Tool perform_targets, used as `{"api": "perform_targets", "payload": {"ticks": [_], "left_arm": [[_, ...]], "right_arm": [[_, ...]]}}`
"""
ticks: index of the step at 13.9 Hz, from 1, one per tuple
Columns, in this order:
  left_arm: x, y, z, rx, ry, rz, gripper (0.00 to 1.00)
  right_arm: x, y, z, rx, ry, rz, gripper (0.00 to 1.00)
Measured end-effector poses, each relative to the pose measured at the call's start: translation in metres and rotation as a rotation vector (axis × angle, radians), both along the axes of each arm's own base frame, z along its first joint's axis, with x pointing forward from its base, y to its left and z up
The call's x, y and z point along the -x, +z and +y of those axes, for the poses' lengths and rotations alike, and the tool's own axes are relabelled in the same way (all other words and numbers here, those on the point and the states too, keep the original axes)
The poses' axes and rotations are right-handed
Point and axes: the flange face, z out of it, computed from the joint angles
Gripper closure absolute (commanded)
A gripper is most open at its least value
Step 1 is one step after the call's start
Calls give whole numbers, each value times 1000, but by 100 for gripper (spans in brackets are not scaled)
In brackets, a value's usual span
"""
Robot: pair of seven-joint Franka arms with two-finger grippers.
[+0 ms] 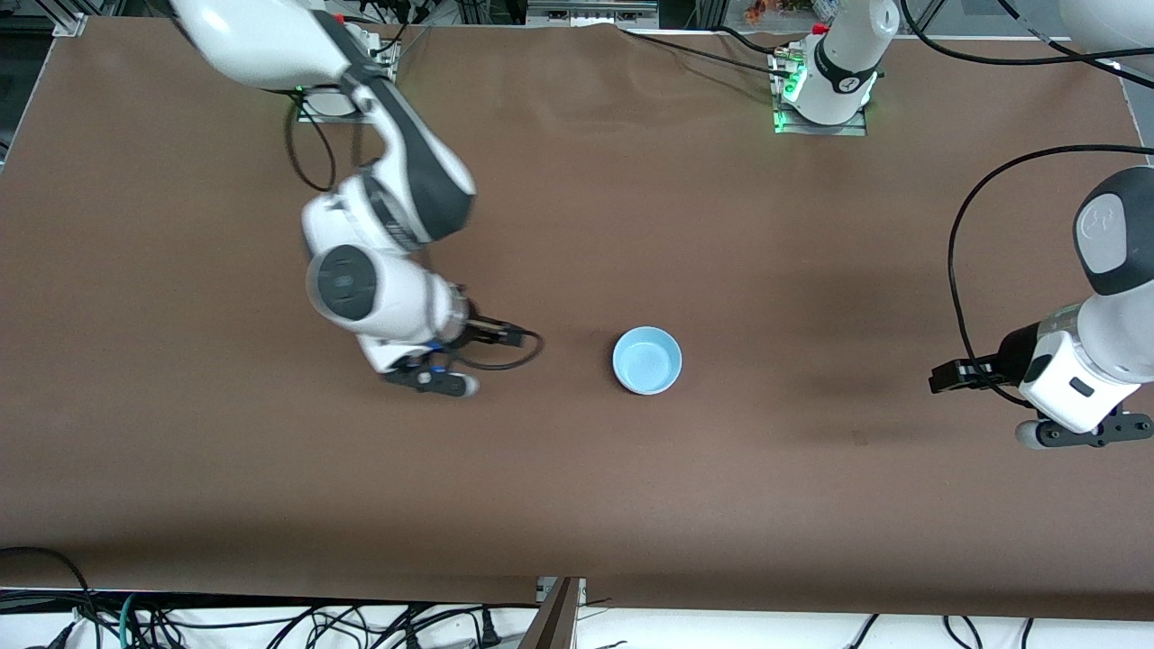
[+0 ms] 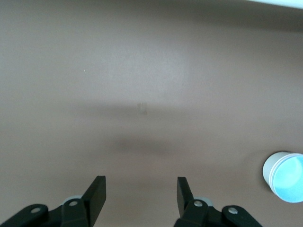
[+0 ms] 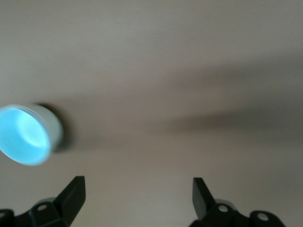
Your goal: Stack pink and blue bowls on white bowl
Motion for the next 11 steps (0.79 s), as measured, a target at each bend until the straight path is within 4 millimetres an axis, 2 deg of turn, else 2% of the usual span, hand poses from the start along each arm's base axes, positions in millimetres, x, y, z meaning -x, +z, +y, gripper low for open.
{"api": "perform_targets", "payload": {"ticks": [1, 3, 6, 8, 11], "left_arm": [[2, 1, -1, -1, -2, 6, 28], [9, 6, -3, -3, -6, 13, 27], [23, 18, -9, -4, -16, 14, 24], [30, 24, -16, -2, -29, 14, 24], [50, 28, -25, -6, -42, 9, 24]], "right_arm": [[-5, 12, -31, 21, 55, 8, 0], [-11, 37, -85, 63, 158, 7, 0], [-8, 87, -149, 74, 265, -4, 0], [4, 131, -179, 83, 279, -26, 0], [32, 187, -204, 156, 271, -36, 0]]}}
